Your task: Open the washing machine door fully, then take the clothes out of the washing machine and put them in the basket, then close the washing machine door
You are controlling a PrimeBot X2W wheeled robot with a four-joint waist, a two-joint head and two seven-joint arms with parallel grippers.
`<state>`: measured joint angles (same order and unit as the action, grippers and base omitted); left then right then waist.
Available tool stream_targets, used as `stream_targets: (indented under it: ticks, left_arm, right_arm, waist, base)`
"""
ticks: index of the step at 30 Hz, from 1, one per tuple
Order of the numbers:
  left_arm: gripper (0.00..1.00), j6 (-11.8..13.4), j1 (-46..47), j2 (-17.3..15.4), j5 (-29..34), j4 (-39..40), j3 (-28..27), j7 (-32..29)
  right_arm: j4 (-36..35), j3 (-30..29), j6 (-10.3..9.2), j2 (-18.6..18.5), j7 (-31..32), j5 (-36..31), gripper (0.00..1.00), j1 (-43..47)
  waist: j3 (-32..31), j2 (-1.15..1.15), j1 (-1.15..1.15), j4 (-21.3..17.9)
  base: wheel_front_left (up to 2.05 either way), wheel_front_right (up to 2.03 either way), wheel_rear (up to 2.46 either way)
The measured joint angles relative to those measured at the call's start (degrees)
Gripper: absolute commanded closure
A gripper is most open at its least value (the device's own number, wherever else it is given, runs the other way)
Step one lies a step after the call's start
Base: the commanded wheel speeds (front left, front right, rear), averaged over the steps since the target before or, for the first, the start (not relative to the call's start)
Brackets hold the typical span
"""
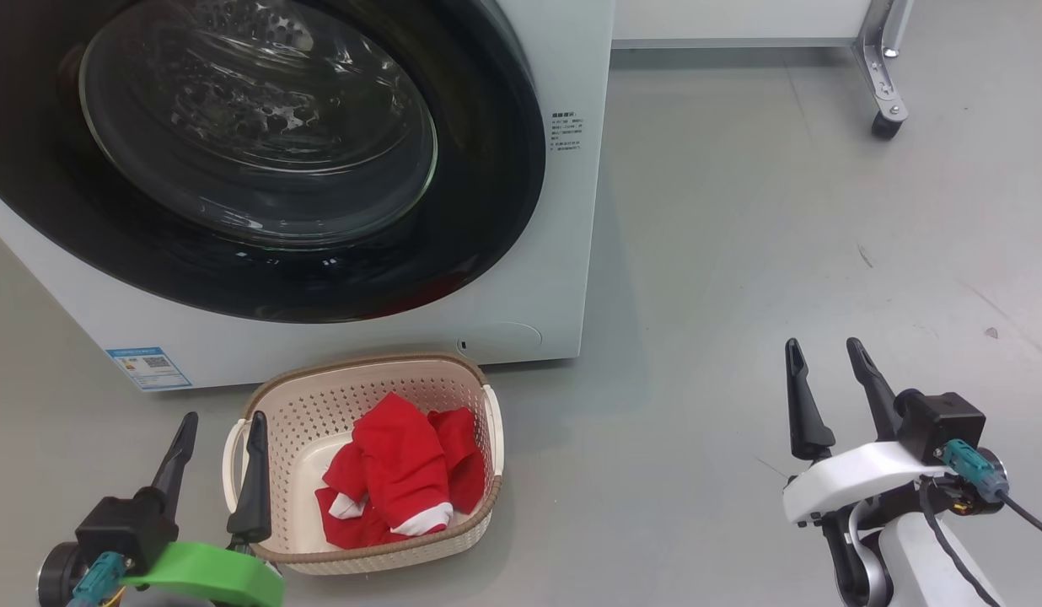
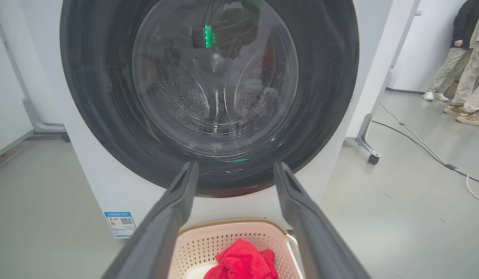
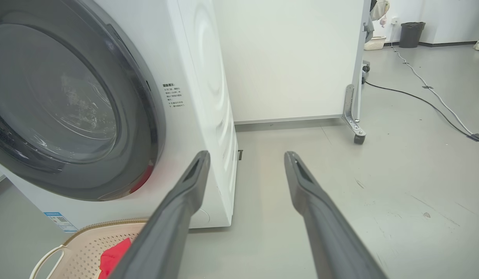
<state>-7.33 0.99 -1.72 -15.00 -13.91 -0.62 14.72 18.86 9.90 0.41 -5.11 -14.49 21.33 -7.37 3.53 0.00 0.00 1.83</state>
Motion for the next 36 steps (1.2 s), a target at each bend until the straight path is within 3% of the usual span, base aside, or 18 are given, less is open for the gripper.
stream_targets:
  ticks: [17,18,26,36]
  left_arm:
    - [0.0,0.0,-1.07,-0.02,0.1,1.41,-0.21,0.0]
    - [1.0,0.0,-1.07,-0.05,0.07,1.71,-0.01,0.0]
    - [1.0,0.0,-2.47,1.08,-0.29,-1.71,0.68,-0.04]
    - [1.0,0.0,-2.42,1.07,-6.78,-1.97,0.25,-2.13]
  right_arm:
    - [-1.46,-1.41,0.71,0.93,0.0,-1.35,0.0,1.97]
    - [-1.52,-1.47,0.73,0.98,0.0,-1.42,1.0,1.99]
    - [1.87,-1.36,0.7,1.94,0.14,-0.77,1.0,4.72]
    - [2.0,-3.54,1.05,1.99,2.6,5.44,1.0,4.41]
  waist:
    - [-0.44,0.0,0.0,-0.11]
    - [-0.44,0.0,0.0,-0.11]
    - [-0.48,0.0,0.0,-0.13]
    - [-0.8,0.0,0.0,-0.33]
  base:
    - [0.0,0.0,0.0]
    - [0.0,0.0,0.0]
    - [0.0,0.0,0.0]
    - [0.0,0.0,0.0]
